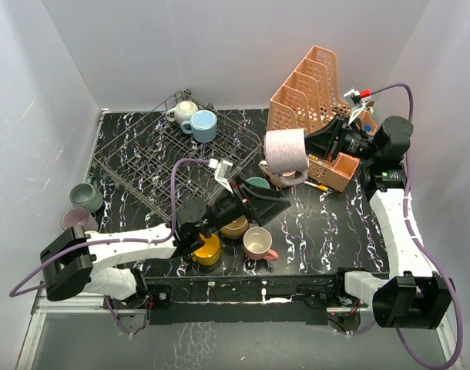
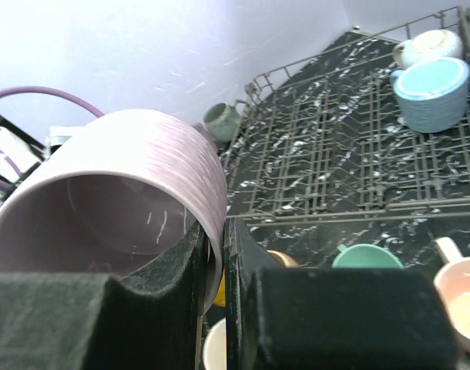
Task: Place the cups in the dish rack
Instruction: Pick up the cup at the center of the board.
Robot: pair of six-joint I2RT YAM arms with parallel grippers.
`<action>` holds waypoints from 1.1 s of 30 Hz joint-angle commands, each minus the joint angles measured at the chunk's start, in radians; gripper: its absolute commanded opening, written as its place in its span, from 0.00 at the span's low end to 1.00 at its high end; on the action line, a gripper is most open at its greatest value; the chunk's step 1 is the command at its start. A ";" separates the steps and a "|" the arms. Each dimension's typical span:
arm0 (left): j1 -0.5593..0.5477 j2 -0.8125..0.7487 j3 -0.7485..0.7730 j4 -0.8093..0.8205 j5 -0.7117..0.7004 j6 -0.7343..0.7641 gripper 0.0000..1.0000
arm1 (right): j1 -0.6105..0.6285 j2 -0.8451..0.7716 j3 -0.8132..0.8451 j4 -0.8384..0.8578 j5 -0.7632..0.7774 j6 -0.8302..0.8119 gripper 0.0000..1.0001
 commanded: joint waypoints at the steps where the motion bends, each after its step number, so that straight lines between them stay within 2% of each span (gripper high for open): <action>1: -0.015 0.069 0.090 0.147 -0.092 0.057 0.80 | -0.005 -0.051 -0.027 0.401 -0.033 0.411 0.08; 5: -0.026 0.140 0.160 0.188 -0.110 0.044 0.72 | -0.004 -0.058 -0.076 0.541 -0.027 0.538 0.08; 10: -0.035 0.169 0.227 0.149 -0.191 0.011 0.62 | -0.004 -0.063 -0.123 0.641 -0.010 0.635 0.08; 13: -0.036 0.189 0.237 0.189 -0.228 -0.036 0.53 | -0.004 -0.064 -0.145 0.677 0.000 0.663 0.08; 20: -0.036 0.254 0.314 0.239 -0.167 -0.067 0.49 | -0.004 -0.072 -0.183 0.709 0.023 0.698 0.08; 24: -0.036 0.262 0.327 0.236 -0.166 -0.065 0.35 | -0.005 -0.077 -0.207 0.714 0.034 0.711 0.08; 29: -0.034 0.247 0.319 0.226 -0.190 -0.032 0.00 | -0.004 -0.084 -0.225 0.715 0.035 0.706 0.08; 33: -0.033 0.218 0.300 0.216 -0.205 -0.004 0.00 | -0.005 -0.093 -0.229 0.691 0.027 0.662 0.08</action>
